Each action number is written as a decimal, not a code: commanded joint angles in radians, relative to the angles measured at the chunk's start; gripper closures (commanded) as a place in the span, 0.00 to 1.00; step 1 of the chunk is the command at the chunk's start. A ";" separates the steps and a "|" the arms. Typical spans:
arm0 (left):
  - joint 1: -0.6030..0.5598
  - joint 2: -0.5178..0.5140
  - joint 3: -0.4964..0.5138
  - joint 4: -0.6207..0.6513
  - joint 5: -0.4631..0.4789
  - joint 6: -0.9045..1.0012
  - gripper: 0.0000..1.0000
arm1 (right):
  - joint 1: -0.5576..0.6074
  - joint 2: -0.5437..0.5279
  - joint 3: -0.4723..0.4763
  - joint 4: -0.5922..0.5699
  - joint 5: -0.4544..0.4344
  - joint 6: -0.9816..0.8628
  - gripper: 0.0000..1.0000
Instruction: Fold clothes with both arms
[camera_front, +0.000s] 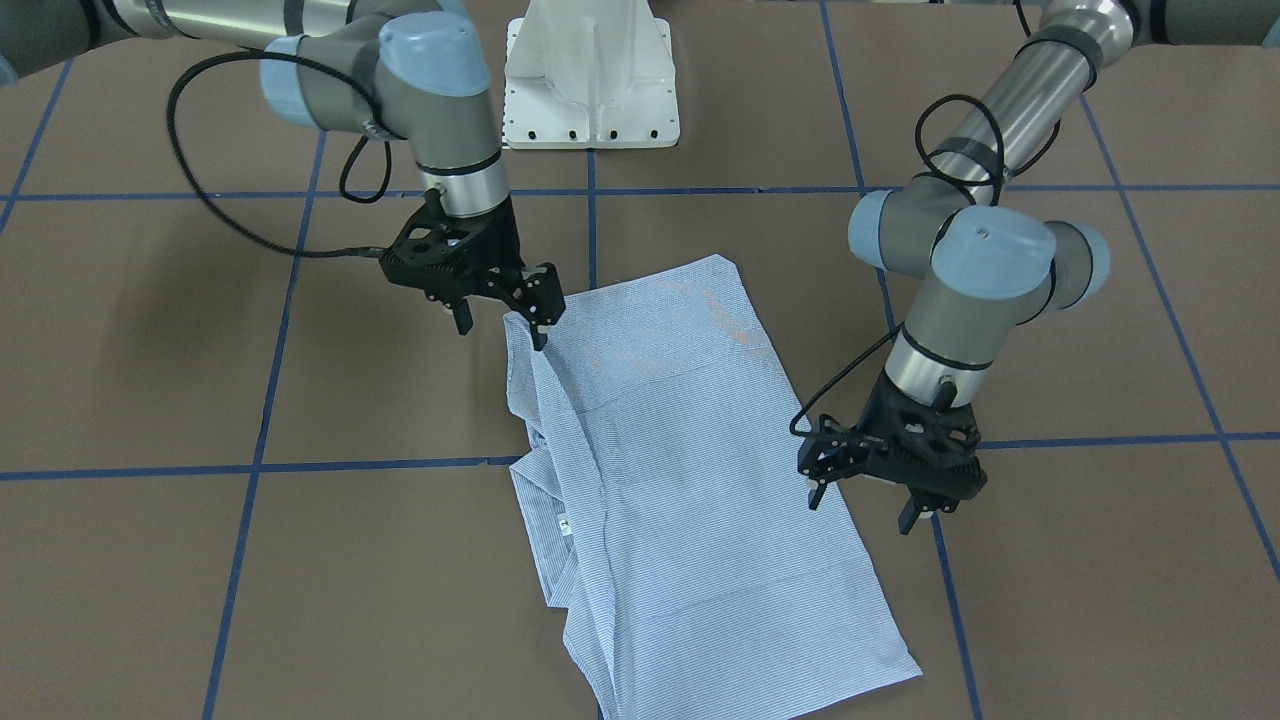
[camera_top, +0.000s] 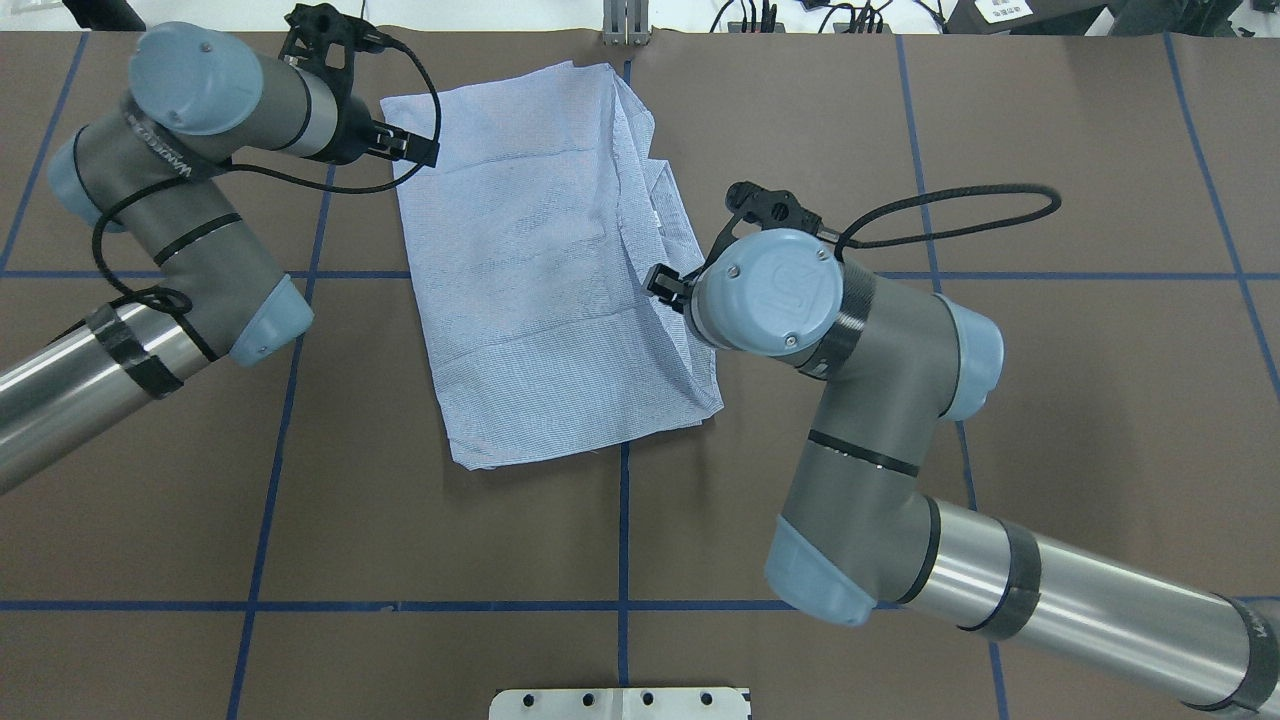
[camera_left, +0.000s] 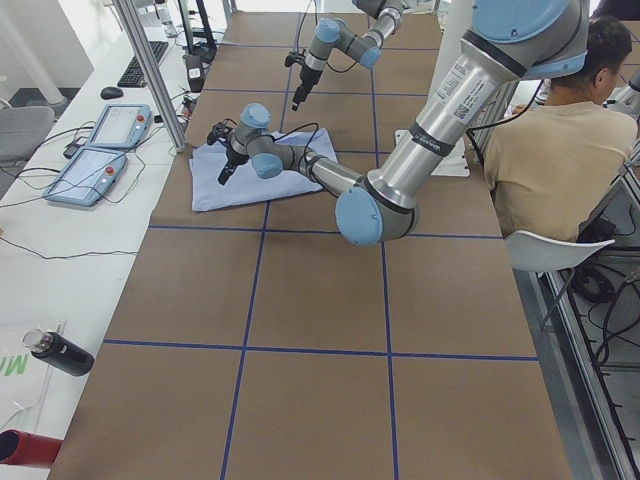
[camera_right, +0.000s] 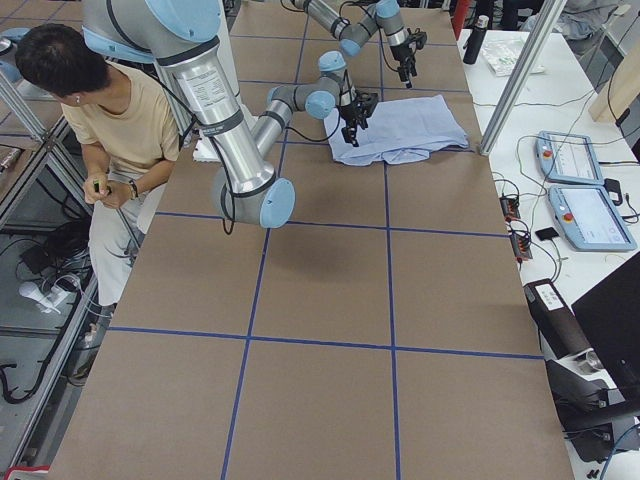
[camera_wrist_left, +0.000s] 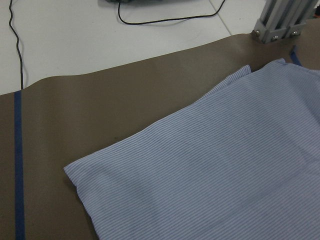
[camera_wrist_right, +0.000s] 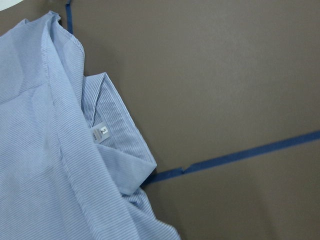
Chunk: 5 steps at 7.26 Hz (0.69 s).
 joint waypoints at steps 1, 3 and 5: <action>0.008 0.060 -0.075 0.003 -0.004 -0.031 0.00 | -0.091 0.012 -0.006 -0.053 -0.060 0.205 0.18; 0.013 0.060 -0.076 0.003 -0.004 -0.031 0.00 | -0.146 0.011 -0.034 -0.047 -0.111 0.248 0.21; 0.014 0.060 -0.072 0.002 -0.004 -0.031 0.00 | -0.156 0.014 -0.077 -0.026 -0.131 0.261 0.30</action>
